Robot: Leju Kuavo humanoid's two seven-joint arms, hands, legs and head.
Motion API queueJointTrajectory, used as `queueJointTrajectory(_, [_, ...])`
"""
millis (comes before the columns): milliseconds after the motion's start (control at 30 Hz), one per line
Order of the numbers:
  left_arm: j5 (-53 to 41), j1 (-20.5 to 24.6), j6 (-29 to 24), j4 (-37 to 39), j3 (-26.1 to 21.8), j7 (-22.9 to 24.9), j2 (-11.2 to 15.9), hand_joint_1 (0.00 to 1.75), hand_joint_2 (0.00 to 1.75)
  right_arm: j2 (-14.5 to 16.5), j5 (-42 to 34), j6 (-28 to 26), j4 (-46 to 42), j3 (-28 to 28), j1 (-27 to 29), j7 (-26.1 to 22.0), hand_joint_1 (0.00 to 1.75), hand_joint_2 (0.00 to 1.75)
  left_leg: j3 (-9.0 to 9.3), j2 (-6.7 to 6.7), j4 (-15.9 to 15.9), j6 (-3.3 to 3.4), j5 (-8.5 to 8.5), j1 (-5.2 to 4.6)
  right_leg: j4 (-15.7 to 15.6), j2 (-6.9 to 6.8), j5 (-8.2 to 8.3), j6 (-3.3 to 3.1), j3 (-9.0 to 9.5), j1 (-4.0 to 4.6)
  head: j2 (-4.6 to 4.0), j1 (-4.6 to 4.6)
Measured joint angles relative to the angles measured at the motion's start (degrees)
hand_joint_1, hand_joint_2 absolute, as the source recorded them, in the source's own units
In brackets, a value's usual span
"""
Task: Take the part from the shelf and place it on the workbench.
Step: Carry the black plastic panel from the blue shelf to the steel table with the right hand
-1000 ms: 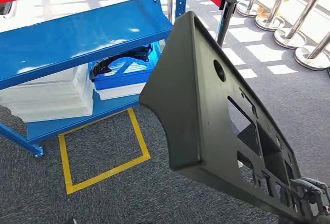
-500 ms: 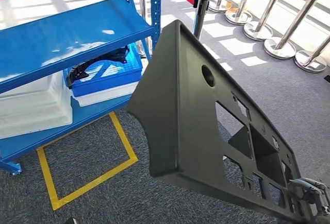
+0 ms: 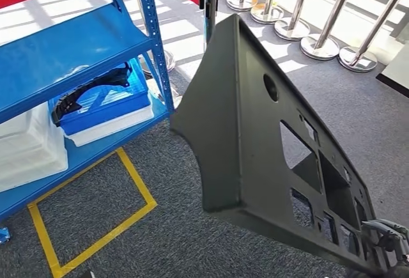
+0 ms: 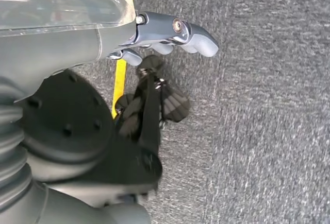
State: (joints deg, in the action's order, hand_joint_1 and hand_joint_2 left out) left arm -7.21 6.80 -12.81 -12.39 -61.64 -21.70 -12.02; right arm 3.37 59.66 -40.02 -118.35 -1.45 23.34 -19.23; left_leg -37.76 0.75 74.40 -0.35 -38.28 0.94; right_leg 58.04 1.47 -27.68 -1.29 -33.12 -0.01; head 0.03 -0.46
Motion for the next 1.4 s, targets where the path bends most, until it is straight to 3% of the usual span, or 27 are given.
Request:
queueJointTrajectory(33, [0.0, 0.0, 0.0, 0.0, 0.0, 0.0, 0.0, 0.0, 1.75, 0.0, 0.0, 0.0, 0.0, 0.0, 0.0, 0.0, 1.75, 1.75, -0.73, -0.1, 0.7, 0.16, 0.64, -0.05, 0.0, 0.58, -0.04, -0.04, 0.09, 0.11, 0.0, 0.01])
queueJointTrajectory(67, [0.0, 0.0, 0.0, 0.0, 0.0, 0.0, 0.0, 0.0, 1.75, 0.0, 0.0, 0.0, 0.0, -0.1, 0.0, 0.0, 1.75, 1.75, -0.56, -0.22, -0.5, 0.38, 2.25, -0.1, 0.0, 1.23, -0.09, -0.05, 0.24, 0.19, 0.01, 0.01])
queueJointTrajectory(133, [0.0, 0.0, 0.0, 0.0, 0.0, 0.0, 0.0, 0.0, 1.75, 0.0, 0.0, 0.0, 0.1, -0.1, 0.0, 0.0, 1.75, 1.75, 2.21, -1.42, -7.8, 0.94, 6.94, -0.15, 0.1, 2.43, -0.28, 0.05, 0.56, 0.22, 0.0, 0.0])
queueJointTrajectory(167, [0.0, 0.0, 0.0, 0.0, 0.0, 0.0, 0.0, 0.0, 1.75, 0.0, 0.0, 0.0, 0.1, -0.2, 0.0, 0.0, 1.75, 1.75, 3.61, -2.41, -11.4, 1.14, 8.49, -0.08, 0.2, 2.98, -0.41, 0.21, 0.56, 0.29, 0.01, 0.02])
queueJointTrajectory(233, [0.0, 0.0, -0.1, 0.0, 0.0, 0.0, 0.1, 0.0, 1.75, 0.0, 0.0, 0.0, 0.1, -0.2, 0.0, 0.0, 1.75, 1.75, 4.86, -3.91, -14.7, 1.36, 9.38, -0.16, 0.4, 3.85, -0.46, 0.77, 0.18, 0.15, 0.02, 0.04])
queueJointTrajectory(300, [0.0, 0.1, -0.2, 0.0, 0.0, 0.1, 0.1, 0.0, 1.75, 0.0, 0.0, 0.0, 0.1, -0.2, 0.1, 0.0, 1.75, 1.75, 5.0, -3.49, -15.2, 1.58, 9.37, -0.26, 0.5, 4.63, -0.48, 1.49, -0.11, -0.12, 0.01, 0.04])
queueJointTrajectory(333, [0.0, 0.1, -0.2, 0.0, 0.0, 0.1, 0.0, 0.0, 1.75, 0.0, 0.0, 0.0, 0.1, -0.2, 0.1, 0.0, 1.75, 1.75, 5.14, -3.07, -15.4, 1.8, 9.43, -0.21, 0.8, 4.25, -0.82, 1.81, -0.24, -0.12, 0.0, 0.08])
queueJointTrajectory(400, [0.0, 0.1, -0.2, 0.0, 0.0, 0.1, 0.0, 0.0, 1.75, 0.0, 0.0, 0.0, 0.1, -0.2, 0.0, 0.0, 1.75, 1.75, 5.48, -2.02, -15.7, 2.24, 9.49, -0.03, 4.1, 2.1, -2.97, 2.38, -1.64, -0.08, 0.0, 0.2])
queueJointTrajectory(467, [0.0, 0.0, -0.3, 0.0, 0.0, 0.0, 0.0, 0.0, 1.75, 0.0, 0.0, 0.0, 0.2, -0.2, -0.1, 0.0, 1.75, 1.75, 5.65, -0.89, -15.7, 2.48, 9.33, -0.15, 11.0, -0.11, -6.29, 2.94, -4.97, -0.25, 0.01, 0.25])
queueJointTrajectory(533, [0.0, 0.0, -0.3, 0.0, 0.0, 0.0, 0.0, 0.0, 1.75, 0.0, -0.1, 0.0, 0.3, -0.2, -0.1, 0.0, 1.75, 1.75, 5.76, 0.24, -15.7, 2.51, 9.13, -0.19, 16.0, -0.77, -7.43, 3.4, -7.57, -0.6, 0.01, 0.24])
queueJointTrajectory(567, [0.0, 0.0, -0.3, 0.0, 0.0, 0.0, 0.0, 0.0, 1.75, 0.0, -0.1, 0.0, 0.3, -0.2, -0.1, 0.0, 1.75, 1.75, 5.87, 0.76, -15.7, 2.43, 9.01, -0.17, 15.6, -0.97, -6.52, 3.57, -7.51, -0.74, 0.01, 0.24])
queueJointTrajectory(633, [0.0, 0.1, -0.3, 0.0, 0.0, 0.0, 0.0, 0.0, 1.75, 0.0, -0.2, 0.0, 0.3, -0.2, -0.1, 0.0, 1.75, 1.75, 6.3, 1.55, -15.7, 2.11, 8.67, -0.12, 8.6, -2.13, -2.61, 3.71, -4.06, -0.89, 0.0, 0.25])
queueJointTrajectory(700, [0.0, 0.0, -0.3, 0.0, 0.0, 0.0, 0.0, 0.0, 1.75, 0.0, -0.2, 0.0, 0.3, -0.2, -0.2, 0.0, 1.75, 1.75, 6.64, 2.15, -15.7, 1.57, 8.28, -0.33, 2.1, -3.74, -0.4, 3.25, -0.93, -0.56, 0.0, 0.22])
queueJointTrajectory(733, [0.0, 0.0, -0.3, 0.0, 0.0, 0.0, 0.0, 0.0, 1.75, 0.0, -0.2, 0.0, 0.3, -0.2, -0.2, 0.0, 1.75, 1.75, 6.75, 2.4, -15.7, 1.28, 8.14, -0.42, 0.9, -4.12, -0.3, 2.86, -0.39, -0.34, 0.0, 0.2])
queueJointTrajectory(800, [0.0, 0.1, -0.3, 0.0, 0.0, 0.0, 0.0, 0.0, 1.75, 0.0, -0.2, 0.0, 0.3, -0.3, -0.1, 0.0, 1.75, 1.75, 7.02, 3.04, -15.8, 0.63, 8.0, -0.36, 0.7, -3.32, -0.44, 1.93, -0.42, -0.03, 0.0, 0.15])
queueJointTrajectory(867, [0.0, 0.1, -0.3, 0.0, 0.0, 0.1, 0.0, 0.0, 1.75, 0.0, -0.1, 0.0, 0.2, -0.3, -0.1, 0.0, 1.75, 1.75, 6.87, 2.5, -14.8, 0.06, 7.01, -0.1, 0.3, -2.48, -0.25, 1.08, -0.19, -0.11, 0.01, 0.15])
queueJointTrajectory(900, [0.0, 0.1, -0.3, 0.0, 0.0, 0.1, 0.0, 0.0, 1.75, 0.0, -0.1, 0.0, 0.2, -0.3, -0.2, 0.0, 1.75, 1.75, 6.04, 1.79, -12.8, -0.08, 5.72, -0.03, 0.1, -2.06, -0.15, 0.67, -0.04, -0.21, 0.0, 0.11])
queueJointTrajectory(967, [0.0, 0.0, -0.2, 0.0, 0.0, 0.1, 0.0, 0.0, 1.75, 0.1, -0.1, 0.0, 0.1, -0.4, -0.2, 0.0, 1.75, 1.75, 2.56, 0.36, -5.6, -0.04, 2.21, 0.01, 0.0, -1.2, -0.16, 0.12, 0.06, -0.17, 0.0, 0.05])
queueJointTrajectory(1033, [0.0, 0.0, -0.3, 0.0, 0.0, 0.1, 0.0, 0.0, 1.75, 0.1, -0.1, 0.0, 0.1, -0.4, -0.2, 0.0, 1.75, 1.75, -0.66, -0.04, 0.1, 0.08, 0.69, -0.05, 0.0, -0.13, -0.25, -0.1, 0.18, 0.05, -0.01, 0.04])
queueJointTrajectory(1067, [0.0, 0.0, -0.3, 0.0, 0.0, 0.1, 0.0, 0.0, 1.75, 0.1, -0.2, 0.0, 0.1, -0.4, -0.2, 0.0, 1.75, 1.75, -0.97, -0.12, 0.1, 0.24, 1.64, -0.08, 0.0, 0.5, -0.31, -0.15, 0.32, 0.14, -0.01, 0.04])
queueJointTrajectory(1100, [0.0, 0.0, -0.3, 0.0, 0.0, 0.1, 0.0, 0.0, 1.75, 0.1, -0.2, 0.0, 0.1, -0.4, -0.2, 0.0, 1.75, 1.75, -0.23, -0.25, -2.1, 0.46, 3.59, -0.12, 0.0, 1.14, -0.39, -0.15, 0.54, 0.2, -0.01, 0.04])
queueJointTrajectory(1167, [0.0, 0.0, -0.3, 0.0, 0.0, 0.1, 0.1, 0.0, 1.75, 0.1, -0.2, 0.0, 0.2, -0.5, -0.2, 0.0, 1.75, 1.75, 2.75, -1.54, -9.7, 0.98, 7.99, -0.15, 0.1, 2.34, -0.64, 0.03, 0.88, 0.31, -0.01, 0.07])
queueJointTrajectory(1200, [0.0, 0.0, -0.3, 0.0, 0.0, 0.1, 0.1, 0.0, 1.75, 0.1, -0.2, 0.0, 0.2, -0.4, -0.2, 0.0, 1.75, 1.75, 3.95, -2.31, -12.6, 1.12, 9.14, -0.15, 0.2, 2.86, -0.74, 0.24, 0.86, 0.33, 0.0, 0.08])
queueJointTrajectory(1267, [0.0, 0.0, -0.3, 0.0, 0.0, 0.1, 0.1, 0.0, 1.75, 0.1, -0.2, 0.0, 0.2, -0.4, -0.1, 0.0, 1.75, 1.75, 4.87, -3.19, -14.9, 1.3, 9.39, -0.31, 0.3, 3.65, -0.77, 0.85, 0.6, 0.2, 0.01, 0.1])
queueJointTrajectory(1333, [0.0, 0.1, -0.3, 0.0, 0.0, 0.1, 0.1, 0.0, 1.75, 0.1, -0.2, 0.0, 0.2, -0.5, 0.0, 0.0, 1.75, 1.75, 5.11, -2.64, -15.5, 1.68, 9.48, -0.35, 0.3, 3.97, -0.9, 1.54, 0.49, -0.02, 0.01, 0.09])
queueJointTrajectory(1400, [0.0, 0.1, -0.3, 0.0, 0.0, 0.1, 0.0, 0.0, 1.75, 0.1, -0.2, 0.0, 0.1, -0.4, 0.0, 0.0, 1.75, 1.75, 5.5, -1.81, -15.9, 2.2, 9.63, -0.15, 2.4, 2.35, -2.53, 2.18, -0.37, 0.01, 0.0, 0.19])
